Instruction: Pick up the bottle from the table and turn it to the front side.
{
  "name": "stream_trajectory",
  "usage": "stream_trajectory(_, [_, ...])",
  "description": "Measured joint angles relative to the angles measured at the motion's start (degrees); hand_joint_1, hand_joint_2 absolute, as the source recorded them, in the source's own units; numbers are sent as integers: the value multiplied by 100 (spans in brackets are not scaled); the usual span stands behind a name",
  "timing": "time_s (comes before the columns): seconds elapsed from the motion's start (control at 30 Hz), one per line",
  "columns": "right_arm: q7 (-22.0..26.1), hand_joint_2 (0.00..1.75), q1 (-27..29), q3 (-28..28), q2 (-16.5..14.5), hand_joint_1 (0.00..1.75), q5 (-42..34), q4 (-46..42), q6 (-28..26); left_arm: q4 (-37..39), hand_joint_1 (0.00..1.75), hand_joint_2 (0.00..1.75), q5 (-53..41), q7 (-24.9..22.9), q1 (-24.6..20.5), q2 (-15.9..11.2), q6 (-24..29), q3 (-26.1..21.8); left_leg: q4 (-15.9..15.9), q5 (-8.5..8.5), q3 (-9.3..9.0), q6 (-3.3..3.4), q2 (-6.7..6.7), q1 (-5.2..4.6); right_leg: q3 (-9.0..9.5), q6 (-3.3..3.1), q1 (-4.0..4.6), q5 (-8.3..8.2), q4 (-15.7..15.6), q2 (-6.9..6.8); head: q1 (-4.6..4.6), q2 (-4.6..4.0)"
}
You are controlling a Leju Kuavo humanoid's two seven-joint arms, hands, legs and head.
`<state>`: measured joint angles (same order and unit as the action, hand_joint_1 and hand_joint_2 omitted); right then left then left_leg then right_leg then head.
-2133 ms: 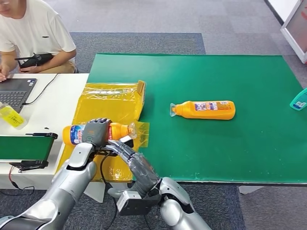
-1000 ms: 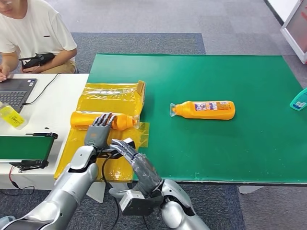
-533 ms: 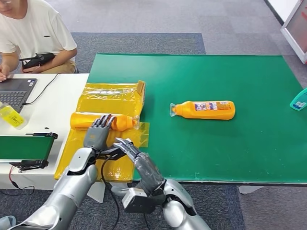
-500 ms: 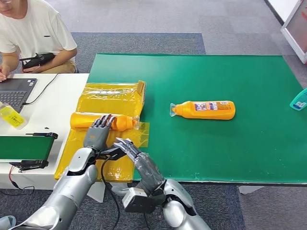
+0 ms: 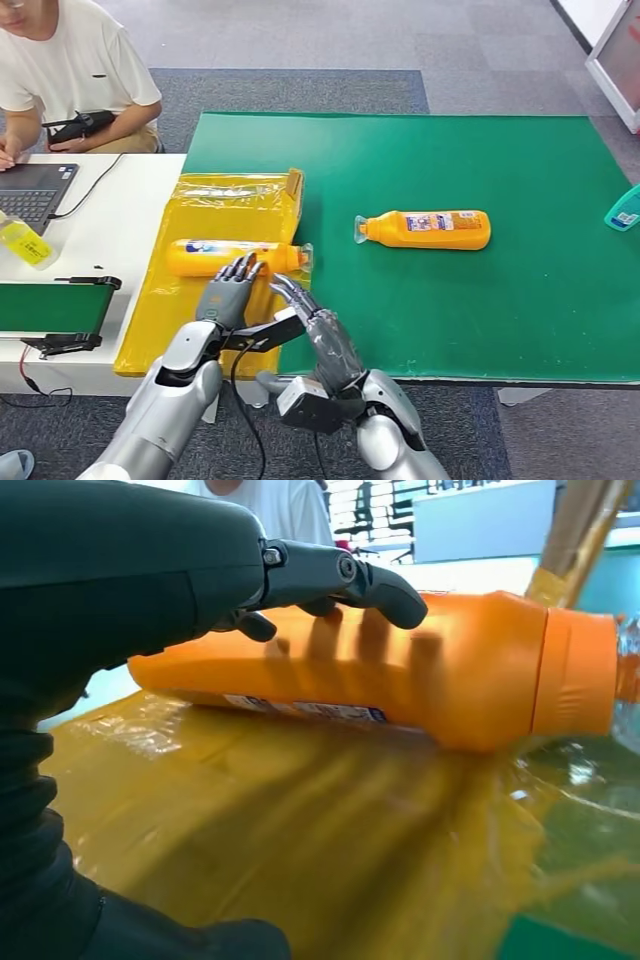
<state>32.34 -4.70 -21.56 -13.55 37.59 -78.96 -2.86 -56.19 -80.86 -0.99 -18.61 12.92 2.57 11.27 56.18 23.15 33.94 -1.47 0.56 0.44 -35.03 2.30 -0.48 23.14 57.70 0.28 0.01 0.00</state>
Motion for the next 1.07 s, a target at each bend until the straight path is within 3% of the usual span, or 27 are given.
stream_trajectory(0.2, [-1,175,59,103,0,0,40,-85,7,-254,0,175,12,-56,248,-34,-23,389,0,-1,0,1,0,0,0,0,1,0,0,0,-1,0])
stream_trajectory(0.63, [-87,175,114,202,0,0,129,-145,-2,-730,0,175,242,-3,676,-129,-15,766,0,-1,0,1,0,0,-1,1,0,0,0,0,-1,0])
stream_trajectory(0.8, [-92,175,165,241,0,0,137,-149,-7,-1158,0,175,1225,700,1130,-301,7,905,-1,1,2,0,-2,0,-7,0,1,1,0,3,1,0])
stream_trajectory(1.07, [-239,175,210,263,31,0,31,-199,-17,-2544,0,175,3058,1923,2075,-687,153,1212,-1,7,13,6,-2,3,-12,4,3,16,0,-2,4,0])
